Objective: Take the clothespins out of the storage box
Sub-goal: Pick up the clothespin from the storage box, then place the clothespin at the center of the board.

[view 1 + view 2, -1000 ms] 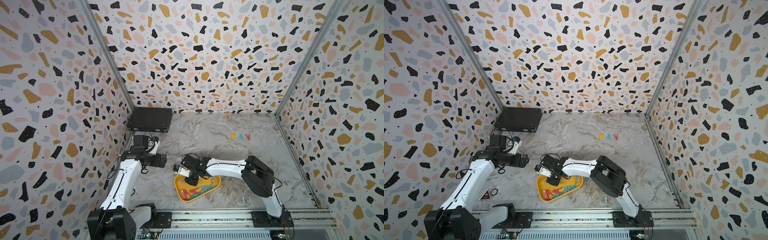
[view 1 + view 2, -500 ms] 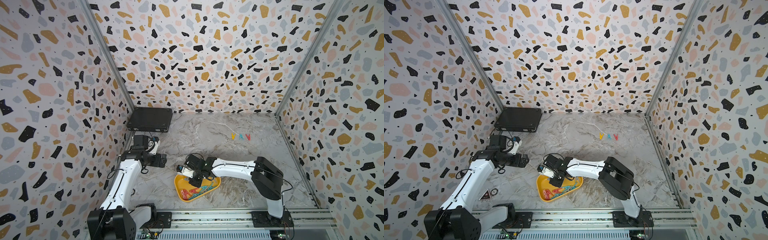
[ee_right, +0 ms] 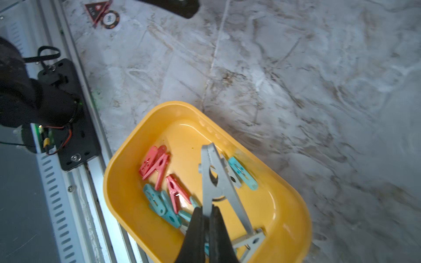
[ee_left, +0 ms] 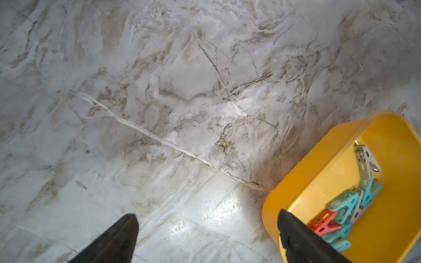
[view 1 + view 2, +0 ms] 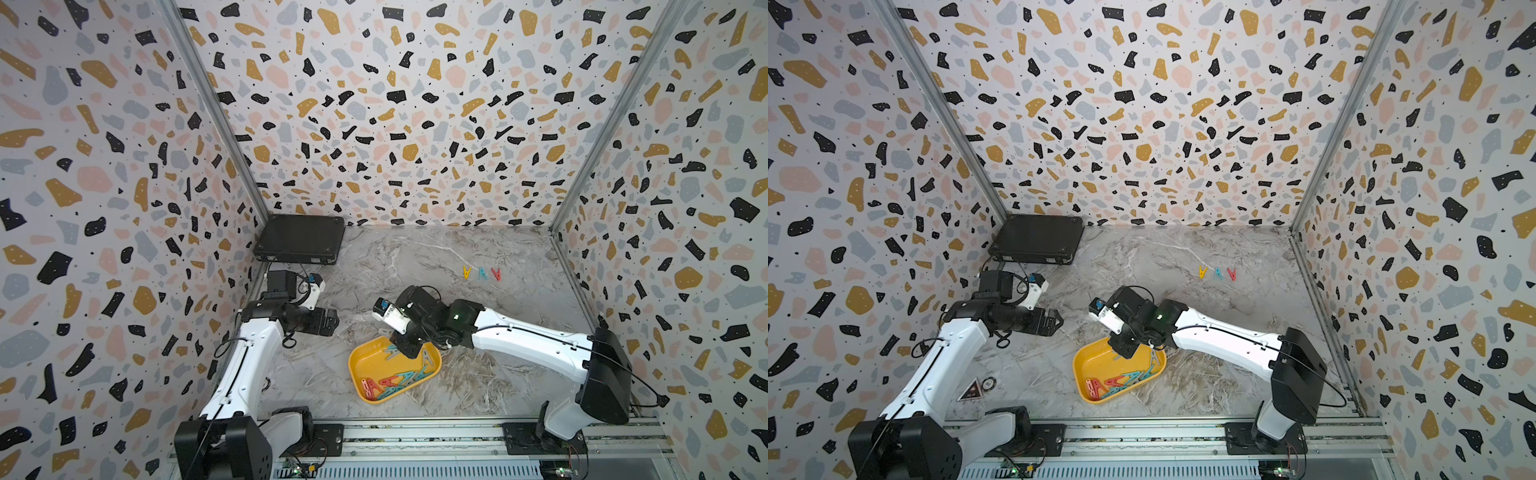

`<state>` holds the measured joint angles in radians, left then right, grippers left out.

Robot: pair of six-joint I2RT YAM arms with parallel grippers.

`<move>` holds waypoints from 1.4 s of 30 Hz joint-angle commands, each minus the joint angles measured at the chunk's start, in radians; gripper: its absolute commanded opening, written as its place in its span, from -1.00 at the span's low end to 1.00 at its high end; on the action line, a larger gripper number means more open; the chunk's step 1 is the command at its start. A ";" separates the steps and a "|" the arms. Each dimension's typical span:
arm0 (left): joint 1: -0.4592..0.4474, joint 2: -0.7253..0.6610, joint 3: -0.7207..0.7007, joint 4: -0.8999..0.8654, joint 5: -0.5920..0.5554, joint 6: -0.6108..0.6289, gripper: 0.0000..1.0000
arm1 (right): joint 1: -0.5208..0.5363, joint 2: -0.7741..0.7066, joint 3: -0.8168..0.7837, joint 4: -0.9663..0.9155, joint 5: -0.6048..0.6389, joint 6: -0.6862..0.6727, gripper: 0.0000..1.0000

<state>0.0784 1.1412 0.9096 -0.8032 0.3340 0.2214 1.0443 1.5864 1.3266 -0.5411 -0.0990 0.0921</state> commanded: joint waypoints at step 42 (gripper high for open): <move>0.006 -0.003 0.012 -0.027 0.154 0.058 1.00 | -1.104 0.574 0.530 -0.349 -0.001 0.052 -1.00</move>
<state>0.0784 1.1412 0.9096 -0.8303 0.4679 0.2596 -0.0540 2.1361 1.7851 -0.8089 -0.1184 0.1753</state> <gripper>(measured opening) 0.997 0.071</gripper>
